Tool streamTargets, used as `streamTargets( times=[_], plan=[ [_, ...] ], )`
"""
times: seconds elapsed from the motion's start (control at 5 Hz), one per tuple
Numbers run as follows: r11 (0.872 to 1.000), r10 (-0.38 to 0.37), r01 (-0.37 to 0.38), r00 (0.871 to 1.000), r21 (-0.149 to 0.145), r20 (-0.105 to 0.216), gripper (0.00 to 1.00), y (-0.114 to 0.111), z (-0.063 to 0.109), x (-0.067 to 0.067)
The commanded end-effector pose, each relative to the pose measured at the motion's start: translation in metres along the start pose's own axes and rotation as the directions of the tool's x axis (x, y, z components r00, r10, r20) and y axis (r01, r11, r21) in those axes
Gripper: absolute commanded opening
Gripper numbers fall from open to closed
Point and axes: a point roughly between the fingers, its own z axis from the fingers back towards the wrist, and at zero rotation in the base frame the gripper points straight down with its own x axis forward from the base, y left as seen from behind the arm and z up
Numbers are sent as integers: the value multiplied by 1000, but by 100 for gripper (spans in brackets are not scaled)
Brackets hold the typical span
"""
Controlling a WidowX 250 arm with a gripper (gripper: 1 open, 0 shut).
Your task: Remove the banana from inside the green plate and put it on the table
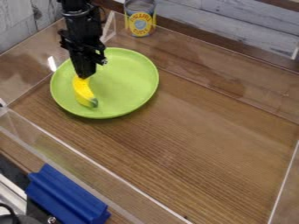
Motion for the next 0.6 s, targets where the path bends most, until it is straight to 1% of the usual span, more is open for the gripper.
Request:
streamTargets(
  times=[0.0, 0.4],
  plan=[
    [1000, 1, -1, 1000, -23, -22, 0, -3, -10, -4],
    [1000, -3, 3, 1000, -25, -14, 0, -4, -9, -2]
  ],
)
